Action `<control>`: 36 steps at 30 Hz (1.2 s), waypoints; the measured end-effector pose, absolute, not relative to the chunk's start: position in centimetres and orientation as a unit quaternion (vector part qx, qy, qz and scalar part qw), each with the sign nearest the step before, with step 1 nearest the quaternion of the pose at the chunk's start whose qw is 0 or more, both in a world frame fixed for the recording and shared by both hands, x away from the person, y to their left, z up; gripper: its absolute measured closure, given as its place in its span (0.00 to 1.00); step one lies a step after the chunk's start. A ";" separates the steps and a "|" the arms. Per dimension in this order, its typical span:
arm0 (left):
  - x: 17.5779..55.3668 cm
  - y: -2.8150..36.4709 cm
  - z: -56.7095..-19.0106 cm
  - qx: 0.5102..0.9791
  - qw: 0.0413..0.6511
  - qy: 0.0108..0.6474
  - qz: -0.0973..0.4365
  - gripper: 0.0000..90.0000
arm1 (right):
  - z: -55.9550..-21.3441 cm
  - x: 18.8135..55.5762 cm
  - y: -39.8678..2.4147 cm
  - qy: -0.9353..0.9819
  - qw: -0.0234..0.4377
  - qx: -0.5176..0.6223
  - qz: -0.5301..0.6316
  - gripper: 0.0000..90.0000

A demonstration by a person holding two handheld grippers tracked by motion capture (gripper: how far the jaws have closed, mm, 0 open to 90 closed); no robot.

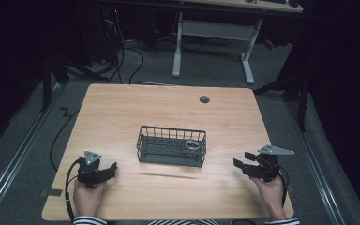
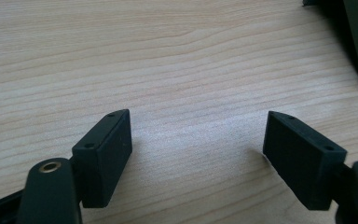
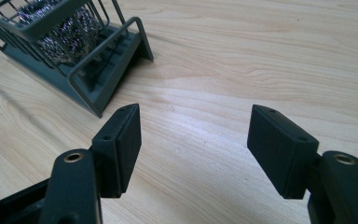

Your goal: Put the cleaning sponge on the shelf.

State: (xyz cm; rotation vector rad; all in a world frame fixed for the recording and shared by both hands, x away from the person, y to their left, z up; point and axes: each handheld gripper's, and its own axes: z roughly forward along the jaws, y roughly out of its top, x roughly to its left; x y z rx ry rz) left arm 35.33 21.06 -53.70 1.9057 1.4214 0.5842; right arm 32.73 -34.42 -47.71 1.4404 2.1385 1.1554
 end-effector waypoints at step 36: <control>35.3 21.0 -53.7 0.733 0.338 0.545 0.226 0.27 | -52.2 33.5 -31.9 0.773 0.172 0.494 0.359 0.39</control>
